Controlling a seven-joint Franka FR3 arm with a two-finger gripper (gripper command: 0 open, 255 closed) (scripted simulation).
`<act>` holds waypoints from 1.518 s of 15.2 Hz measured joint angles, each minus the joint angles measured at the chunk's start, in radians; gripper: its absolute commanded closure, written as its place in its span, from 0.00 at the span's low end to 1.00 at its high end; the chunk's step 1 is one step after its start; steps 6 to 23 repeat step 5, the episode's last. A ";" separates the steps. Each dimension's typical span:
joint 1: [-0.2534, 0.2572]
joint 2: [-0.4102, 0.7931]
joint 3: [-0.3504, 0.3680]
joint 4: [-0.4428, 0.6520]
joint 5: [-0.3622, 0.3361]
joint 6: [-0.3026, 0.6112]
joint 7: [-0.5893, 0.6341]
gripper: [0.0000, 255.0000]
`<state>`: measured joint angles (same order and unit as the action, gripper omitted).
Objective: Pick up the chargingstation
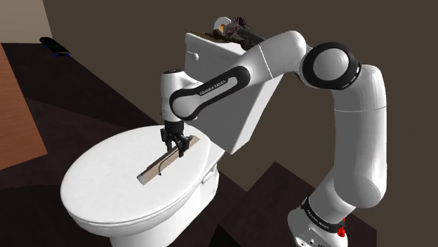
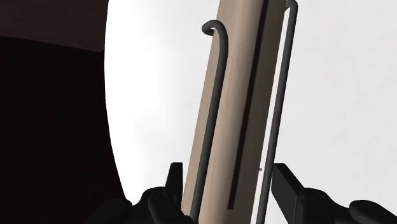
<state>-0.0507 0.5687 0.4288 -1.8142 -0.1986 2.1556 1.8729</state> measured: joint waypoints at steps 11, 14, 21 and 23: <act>-0.010 -0.043 0.013 0.003 0.019 -0.043 -0.009 1.00; -0.010 -0.043 0.013 0.003 0.019 -0.043 -0.009 1.00; -0.010 -0.043 0.013 0.003 0.019 -0.043 -0.009 1.00; -0.010 -0.043 0.013 0.003 0.019 -0.043 -0.009 1.00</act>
